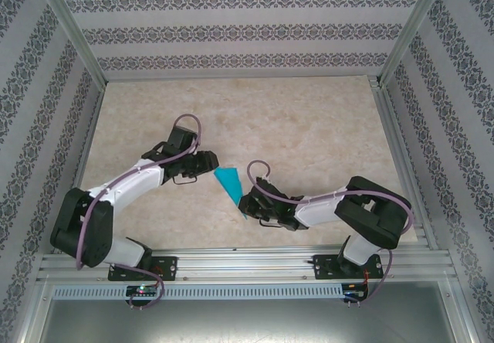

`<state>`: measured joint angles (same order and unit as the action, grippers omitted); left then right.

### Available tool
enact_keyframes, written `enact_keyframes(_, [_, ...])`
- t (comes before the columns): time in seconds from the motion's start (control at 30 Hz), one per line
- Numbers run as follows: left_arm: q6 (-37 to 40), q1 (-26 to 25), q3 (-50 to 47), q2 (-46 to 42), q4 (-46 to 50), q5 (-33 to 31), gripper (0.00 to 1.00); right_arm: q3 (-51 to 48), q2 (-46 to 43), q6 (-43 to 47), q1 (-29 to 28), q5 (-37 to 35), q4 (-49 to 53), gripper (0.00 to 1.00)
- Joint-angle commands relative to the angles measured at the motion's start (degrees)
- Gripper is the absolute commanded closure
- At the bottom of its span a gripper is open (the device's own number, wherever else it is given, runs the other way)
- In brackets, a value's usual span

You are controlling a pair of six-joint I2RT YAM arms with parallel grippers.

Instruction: Fold a paper plane with a square sheet of paper (pick it up from the middle)

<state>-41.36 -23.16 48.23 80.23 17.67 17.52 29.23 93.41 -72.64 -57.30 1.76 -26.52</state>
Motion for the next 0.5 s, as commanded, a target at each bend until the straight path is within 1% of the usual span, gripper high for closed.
enact_keyframes(0.0, [-3.1,-3.1,0.0,-2.6,10.9,-8.8,0.47,1.9,3.9,-3.3,-3.9,-1.0,-5.7,0.88])
enact_keyframes(0.1, [-4.8,-7.2,0.9,-3.5,13.8,-13.4,0.4,-2.1,-0.7,-1.7,-3.8,-3.0,-9.4,0.85])
enact_keyframes(0.17, [-6.4,-9.9,2.0,-2.7,15.3,-15.6,0.36,-5.7,-5.8,-0.8,-2.8,-5.1,-8.7,0.83])
enact_keyframes(0.27, [-8.5,-13.6,4.4,0.6,16.8,-17.5,0.33,-9.2,-15.2,2.9,-0.3,-7.4,0.8,0.77])
enact_keyframes(0.33, [-9.3,-16.2,7.8,3.9,18.7,-19.1,0.31,-9.2,-22.1,6.6,2.0,-7.8,11.8,0.73])
enact_keyframes(0.4, [-9.7,-18.4,11.4,7.5,21.1,-20.7,0.3,-8.9,-27.7,10.6,4.4,-8.1,20.4,0.68])
enact_keyframes(0.47, [-10.0,-20.4,15.1,11.3,23.5,-22.2,0.28,-9.1,-32.2,13.6,7.4,-6.8,25.1,0.63])
